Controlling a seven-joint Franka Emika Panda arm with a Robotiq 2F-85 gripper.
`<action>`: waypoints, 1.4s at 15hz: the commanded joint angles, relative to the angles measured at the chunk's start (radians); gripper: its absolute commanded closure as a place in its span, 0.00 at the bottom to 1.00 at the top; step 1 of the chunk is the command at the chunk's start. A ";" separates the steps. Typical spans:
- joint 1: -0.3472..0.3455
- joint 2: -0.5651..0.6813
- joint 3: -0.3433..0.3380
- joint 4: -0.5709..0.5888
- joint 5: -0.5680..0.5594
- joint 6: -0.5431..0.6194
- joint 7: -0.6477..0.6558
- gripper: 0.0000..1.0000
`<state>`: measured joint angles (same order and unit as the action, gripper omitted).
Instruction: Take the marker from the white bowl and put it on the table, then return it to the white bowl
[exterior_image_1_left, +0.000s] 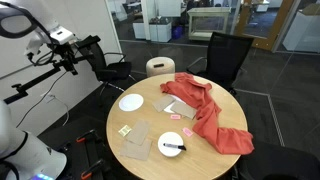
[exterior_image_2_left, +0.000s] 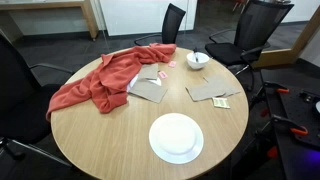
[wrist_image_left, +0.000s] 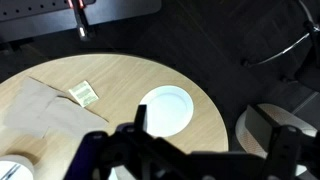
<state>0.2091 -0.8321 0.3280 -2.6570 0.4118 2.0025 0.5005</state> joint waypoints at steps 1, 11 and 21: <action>-0.005 -0.001 0.002 0.002 0.002 -0.004 -0.002 0.00; -0.080 0.004 -0.015 0.014 -0.055 0.018 0.014 0.00; -0.343 0.070 -0.096 0.026 -0.282 0.150 0.031 0.00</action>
<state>-0.0783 -0.8095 0.2554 -2.6499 0.1860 2.1089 0.5054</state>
